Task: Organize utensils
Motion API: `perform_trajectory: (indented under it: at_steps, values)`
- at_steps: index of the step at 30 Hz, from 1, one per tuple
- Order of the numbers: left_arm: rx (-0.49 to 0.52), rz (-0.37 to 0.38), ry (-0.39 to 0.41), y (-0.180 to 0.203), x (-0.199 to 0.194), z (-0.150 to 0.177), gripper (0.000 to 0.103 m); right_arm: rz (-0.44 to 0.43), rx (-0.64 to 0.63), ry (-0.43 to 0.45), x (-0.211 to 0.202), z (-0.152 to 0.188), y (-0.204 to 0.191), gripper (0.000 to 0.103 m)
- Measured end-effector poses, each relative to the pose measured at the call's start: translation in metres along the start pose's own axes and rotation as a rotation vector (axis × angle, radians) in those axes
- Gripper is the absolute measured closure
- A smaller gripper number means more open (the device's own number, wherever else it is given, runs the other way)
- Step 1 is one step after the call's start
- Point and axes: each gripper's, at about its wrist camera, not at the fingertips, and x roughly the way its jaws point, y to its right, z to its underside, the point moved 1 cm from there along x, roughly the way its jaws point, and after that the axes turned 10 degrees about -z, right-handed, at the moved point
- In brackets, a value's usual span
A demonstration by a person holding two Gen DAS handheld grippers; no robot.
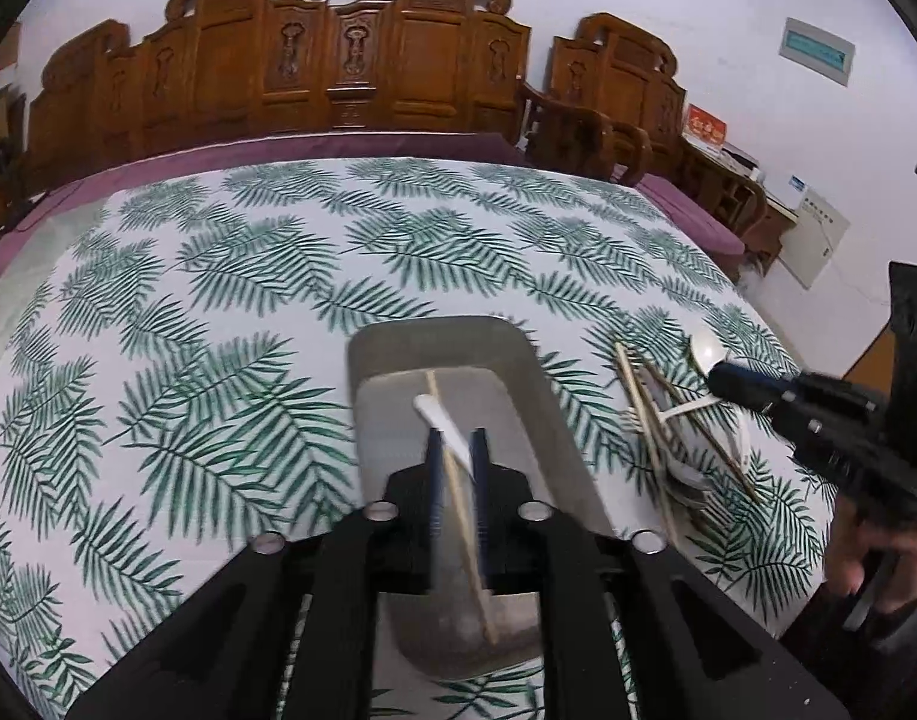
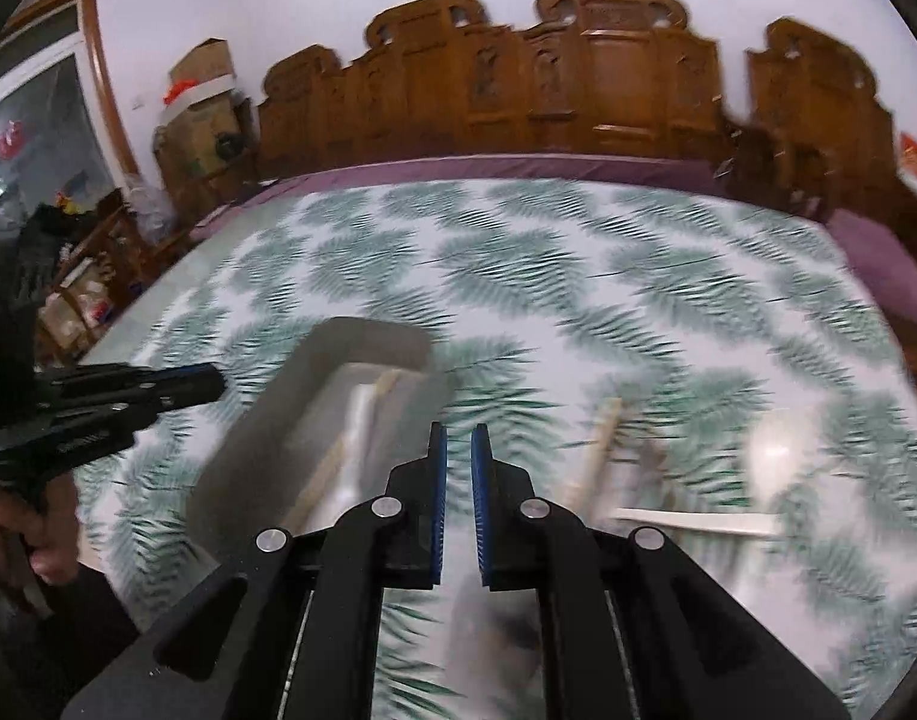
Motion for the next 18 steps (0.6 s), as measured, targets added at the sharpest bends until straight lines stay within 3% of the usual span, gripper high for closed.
perform_trajectory:
  at_steps: [2,7,15,18]
  values:
    - [0.007,0.007,0.004,0.008,0.001,0.000,0.077,0.045,-0.002,0.006,-0.011,0.004,0.016,0.092]
    - [0.040,0.031,-0.001,0.031,0.006,0.001,0.074,0.079,0.044,0.005,-0.017,0.020,0.044,0.092]
    - [0.081,0.044,-0.014,0.052,0.012,0.004,0.073,0.059,0.039,-0.078,0.006,0.048,0.045,0.092]
    - [0.095,0.049,-0.017,0.058,0.012,0.006,0.073,0.053,0.022,-0.106,0.012,0.056,0.036,0.080]
